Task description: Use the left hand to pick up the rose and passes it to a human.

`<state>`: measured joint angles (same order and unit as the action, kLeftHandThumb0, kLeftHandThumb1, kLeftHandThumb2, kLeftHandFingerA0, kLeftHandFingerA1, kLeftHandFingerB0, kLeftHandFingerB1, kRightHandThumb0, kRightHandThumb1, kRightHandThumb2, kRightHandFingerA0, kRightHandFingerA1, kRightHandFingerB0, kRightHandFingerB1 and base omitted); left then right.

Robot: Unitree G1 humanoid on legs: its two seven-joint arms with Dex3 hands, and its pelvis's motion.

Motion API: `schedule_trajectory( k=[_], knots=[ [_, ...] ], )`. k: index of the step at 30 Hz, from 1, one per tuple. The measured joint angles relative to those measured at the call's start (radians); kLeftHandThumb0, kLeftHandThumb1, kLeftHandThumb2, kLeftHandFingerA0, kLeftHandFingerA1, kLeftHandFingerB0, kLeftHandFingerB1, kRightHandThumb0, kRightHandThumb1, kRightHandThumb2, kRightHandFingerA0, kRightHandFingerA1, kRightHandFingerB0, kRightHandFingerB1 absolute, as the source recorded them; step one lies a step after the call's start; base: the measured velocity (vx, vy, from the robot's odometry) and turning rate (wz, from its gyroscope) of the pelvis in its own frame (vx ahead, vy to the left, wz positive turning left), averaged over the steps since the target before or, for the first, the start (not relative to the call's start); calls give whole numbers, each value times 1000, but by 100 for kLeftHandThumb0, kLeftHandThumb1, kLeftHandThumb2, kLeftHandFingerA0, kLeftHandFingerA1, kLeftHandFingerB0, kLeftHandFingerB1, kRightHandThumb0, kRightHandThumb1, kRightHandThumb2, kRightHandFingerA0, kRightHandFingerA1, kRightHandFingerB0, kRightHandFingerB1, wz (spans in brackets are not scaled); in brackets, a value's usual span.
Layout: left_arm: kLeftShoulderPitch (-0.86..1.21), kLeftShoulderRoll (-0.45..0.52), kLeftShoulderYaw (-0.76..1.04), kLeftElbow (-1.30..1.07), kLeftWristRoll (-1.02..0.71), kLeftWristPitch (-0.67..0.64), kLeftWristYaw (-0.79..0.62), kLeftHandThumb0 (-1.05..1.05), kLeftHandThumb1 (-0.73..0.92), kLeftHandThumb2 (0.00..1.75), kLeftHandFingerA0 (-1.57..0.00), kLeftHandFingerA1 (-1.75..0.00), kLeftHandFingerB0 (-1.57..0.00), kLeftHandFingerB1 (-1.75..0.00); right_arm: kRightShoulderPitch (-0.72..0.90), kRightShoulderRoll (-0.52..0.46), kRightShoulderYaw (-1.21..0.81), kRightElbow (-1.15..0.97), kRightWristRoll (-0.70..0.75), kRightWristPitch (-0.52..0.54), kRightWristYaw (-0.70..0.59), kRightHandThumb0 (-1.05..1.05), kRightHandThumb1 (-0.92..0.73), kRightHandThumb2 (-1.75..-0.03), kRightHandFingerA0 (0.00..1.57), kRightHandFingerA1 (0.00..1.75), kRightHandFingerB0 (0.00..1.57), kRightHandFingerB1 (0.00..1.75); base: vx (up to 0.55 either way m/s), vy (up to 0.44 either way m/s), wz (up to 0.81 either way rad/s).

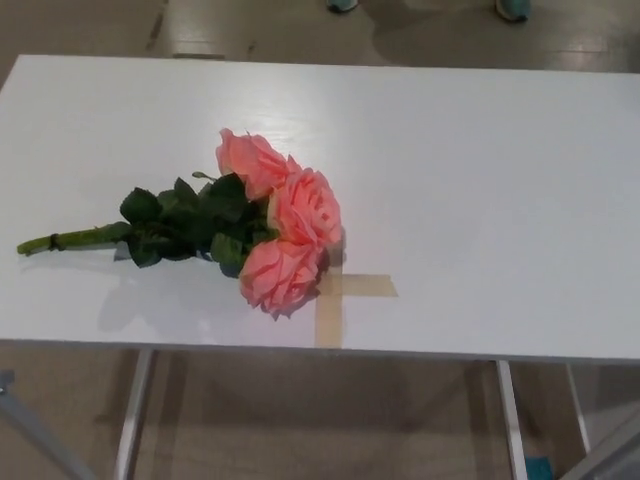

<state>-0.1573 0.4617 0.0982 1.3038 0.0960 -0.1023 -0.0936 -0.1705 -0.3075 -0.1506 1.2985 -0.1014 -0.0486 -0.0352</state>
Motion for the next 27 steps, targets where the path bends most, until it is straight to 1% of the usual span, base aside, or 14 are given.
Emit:
schedule_trajectory(
  k=[10,12,13,15,16,17,18,19,20,27],
  knots=[
    [0,0,0,6,1,-21,-18,-45,54,56,-58,-40,-35,-32,1,0,-4,16,1,-10,-5,-53,-78,-64,54,55,33,31,0,0,0],
    [-1,1,1,4,0,-25,-27,-47,52,56,-57,-40,-33,-32,1,0,-4,17,0,-11,-6,-53,-78,-64,54,56,33,31,0,0,0],
    [-1,1,2,4,0,-26,-30,-50,49,56,-60,-41,-29,-31,0,0,-4,17,0,-11,-7,-53,-78,-64,54,56,33,31,0,0,0],
    [-4,10,0,-15,0,-35,-54,-50,51,56,-58,-40,-30,-31,-2,1,-2,17,0,-11,-8,-53,-78,-64,54,56,33,31,0,0,0],
    [0,19,-4,-34,0,-43,-72,-51,49,56,-51,-38,-29,-31,-3,2,0,17,-1,-11,-9,-53,-78,-64,54,56,33,31,0,0,0],
    [6,29,-8,-53,0,-51,-87,-51,49,56,-51,-38,-29,-31,-3,2,1,18,-1,-12,-9,-53,-78,-64,54,56,33,31,0,0,0],
    [17,43,-12,-80,0,-61,-106,-52,49,55,-46,-37,-30,-31,-4,2,2,18,-1,-12,-9,-53,-78,-64,54,56,34,31,0,0,0],
    [27,54,-15,-102,0,-70,-121,-60,41,71,-39,-45,-26,-39,-4,2,2,18,-1,-12,-9,-53,-78,-64,54,56,34,31,0,0,0],
    [37,63,-17,-123,-1,-77,-133,-54,47,54,-40,-35,-33,-31,-4,2,3,18,-1,-12,-9,-53,-78,-64,54,56,34,32,0,0,0],
    [254,133,14,-432,-36,-144,-238,-55,43,55,-40,-36,-37,-33,-3,3,11,18,-3,-12,-9,-53,-78,-64,53,55,32,31,0,0,0]
  ],
)
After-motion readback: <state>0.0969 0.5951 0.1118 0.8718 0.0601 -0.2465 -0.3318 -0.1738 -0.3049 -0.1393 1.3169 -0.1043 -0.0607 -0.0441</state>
